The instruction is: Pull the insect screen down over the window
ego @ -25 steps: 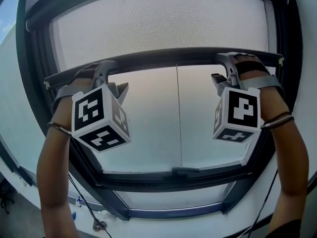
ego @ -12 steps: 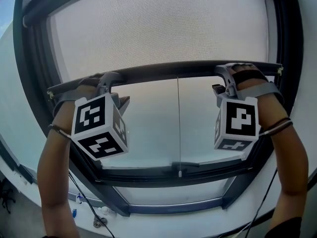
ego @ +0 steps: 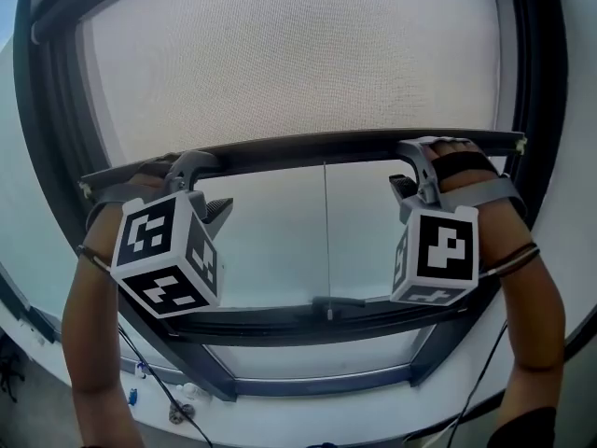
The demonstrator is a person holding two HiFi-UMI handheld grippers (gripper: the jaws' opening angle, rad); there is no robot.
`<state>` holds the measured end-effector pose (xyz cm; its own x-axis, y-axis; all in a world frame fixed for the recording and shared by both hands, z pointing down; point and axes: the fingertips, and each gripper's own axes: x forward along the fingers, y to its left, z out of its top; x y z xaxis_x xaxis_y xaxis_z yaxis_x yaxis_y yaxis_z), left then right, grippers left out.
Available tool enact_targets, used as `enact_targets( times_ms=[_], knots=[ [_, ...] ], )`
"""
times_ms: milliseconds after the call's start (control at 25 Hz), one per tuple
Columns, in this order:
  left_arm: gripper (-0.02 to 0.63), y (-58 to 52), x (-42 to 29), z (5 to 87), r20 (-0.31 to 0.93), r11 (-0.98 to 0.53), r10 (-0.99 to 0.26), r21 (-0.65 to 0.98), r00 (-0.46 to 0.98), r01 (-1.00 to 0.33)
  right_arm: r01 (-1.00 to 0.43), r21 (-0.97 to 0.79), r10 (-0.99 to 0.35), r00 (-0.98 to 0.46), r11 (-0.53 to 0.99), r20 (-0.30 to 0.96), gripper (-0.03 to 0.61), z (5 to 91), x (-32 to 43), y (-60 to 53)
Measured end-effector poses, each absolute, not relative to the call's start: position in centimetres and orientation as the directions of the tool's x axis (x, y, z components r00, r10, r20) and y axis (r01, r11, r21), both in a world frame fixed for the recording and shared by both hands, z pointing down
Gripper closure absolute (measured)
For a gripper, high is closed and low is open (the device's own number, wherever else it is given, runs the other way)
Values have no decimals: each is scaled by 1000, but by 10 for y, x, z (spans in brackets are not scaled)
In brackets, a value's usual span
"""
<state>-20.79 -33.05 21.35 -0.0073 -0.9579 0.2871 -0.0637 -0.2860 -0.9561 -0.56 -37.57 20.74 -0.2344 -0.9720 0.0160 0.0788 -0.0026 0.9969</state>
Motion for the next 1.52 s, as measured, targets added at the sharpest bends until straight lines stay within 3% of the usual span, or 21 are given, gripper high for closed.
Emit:
enact_targets(
  times_ms=[320,680,1040,1520],
  knots=[
    [442,-327,-204,167,417,-419,-908,-902,40,-104,183,977,-965,-215,109,148,417,154,-3,-373],
    [442,-328,-204,168,420,-423,-906,-898,47,-120,151,981,-965,-213,122,153,417,154,-2,-373],
    [443,-329,-207,176,461,-469,-883,-871,89,-146,167,959,-943,-208,228,260,417,161,-8,-368],
    [445,-337,-199,166,456,-465,-885,-866,88,-184,127,964,-946,-196,235,257,417,147,1,-377]
  ],
)
